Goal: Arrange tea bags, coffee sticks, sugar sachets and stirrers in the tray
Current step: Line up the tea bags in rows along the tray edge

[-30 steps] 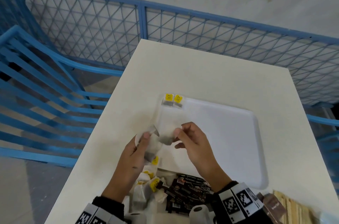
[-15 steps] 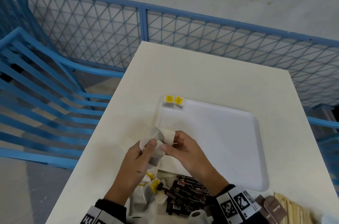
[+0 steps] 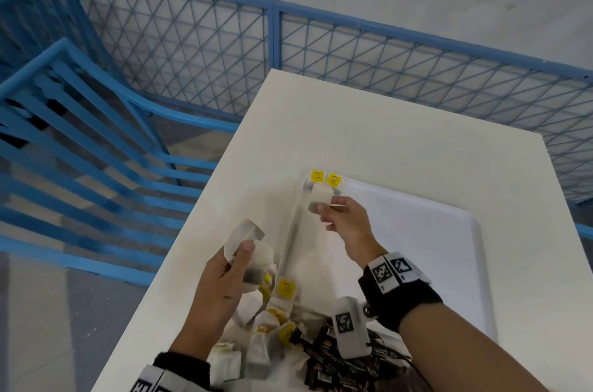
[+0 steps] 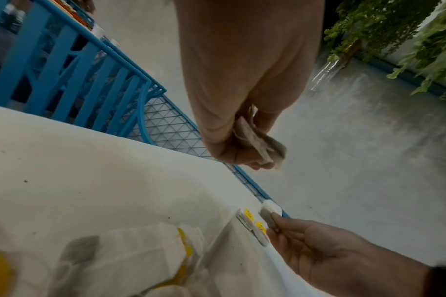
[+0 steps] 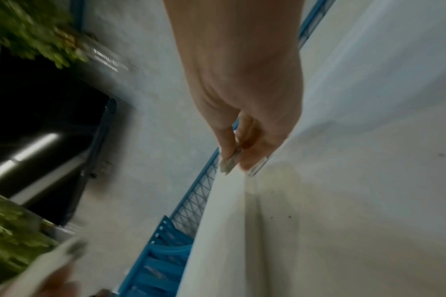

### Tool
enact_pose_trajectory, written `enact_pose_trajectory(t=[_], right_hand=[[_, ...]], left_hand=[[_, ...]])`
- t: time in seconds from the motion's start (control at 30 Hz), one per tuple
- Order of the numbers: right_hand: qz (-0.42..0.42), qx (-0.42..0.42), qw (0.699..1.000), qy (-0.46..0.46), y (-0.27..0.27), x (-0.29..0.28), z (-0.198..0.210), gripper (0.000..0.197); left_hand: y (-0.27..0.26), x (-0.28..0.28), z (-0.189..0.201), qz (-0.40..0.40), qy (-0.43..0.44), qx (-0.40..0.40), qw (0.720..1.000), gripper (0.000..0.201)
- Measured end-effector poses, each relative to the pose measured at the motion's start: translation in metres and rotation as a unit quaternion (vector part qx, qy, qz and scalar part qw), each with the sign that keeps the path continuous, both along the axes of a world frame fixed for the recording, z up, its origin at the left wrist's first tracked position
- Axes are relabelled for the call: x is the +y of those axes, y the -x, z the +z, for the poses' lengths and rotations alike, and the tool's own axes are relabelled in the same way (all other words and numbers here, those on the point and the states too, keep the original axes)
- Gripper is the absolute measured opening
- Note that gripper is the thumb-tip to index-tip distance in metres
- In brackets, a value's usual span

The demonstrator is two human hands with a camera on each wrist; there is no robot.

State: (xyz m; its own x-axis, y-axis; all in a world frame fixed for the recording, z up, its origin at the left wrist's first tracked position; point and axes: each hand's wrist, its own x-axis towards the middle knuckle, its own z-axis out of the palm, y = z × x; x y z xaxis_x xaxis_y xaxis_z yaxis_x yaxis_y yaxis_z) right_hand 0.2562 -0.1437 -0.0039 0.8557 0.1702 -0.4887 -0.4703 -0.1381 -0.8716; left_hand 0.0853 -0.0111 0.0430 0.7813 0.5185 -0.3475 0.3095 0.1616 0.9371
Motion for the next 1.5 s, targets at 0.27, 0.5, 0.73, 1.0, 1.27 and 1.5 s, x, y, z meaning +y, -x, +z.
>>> enact_pose_trajectory(t=[0.27,0.5,0.73,1.0,1.27,1.5], right_hand=[[-0.013,-0.061,0.992,0.113,-0.028,0.018,-0.031,0.020],[-0.021,-0.060,0.991,0.119,-0.034,0.024,-0.042,0.018],[-0.007,-0.095,0.978,0.187,-0.035,0.029,-0.046,0.037],[0.117,-0.133,0.967,0.184,-0.003,0.019,-0.010,0.021],[0.312,-0.019,0.950,0.001,0.048,0.006,0.040,0.025],[0.210,-0.079,0.972,-0.075,0.058,-0.004,0.050,0.005]], left_hand=[[0.000,0.007,-0.009,0.011,0.013,0.029,0.999,0.022],[-0.004,0.004,-0.008,0.000,0.016,0.030,0.999,0.020],[-0.007,0.000,-0.004,-0.010,0.019,0.021,1.000,0.022],[-0.009,-0.005,-0.002,-0.021,0.024,0.019,0.999,0.022],[-0.014,-0.014,0.004,-0.057,0.004,0.016,0.998,0.020],[-0.008,-0.014,-0.003,-0.096,-0.027,0.061,0.993,0.025]])
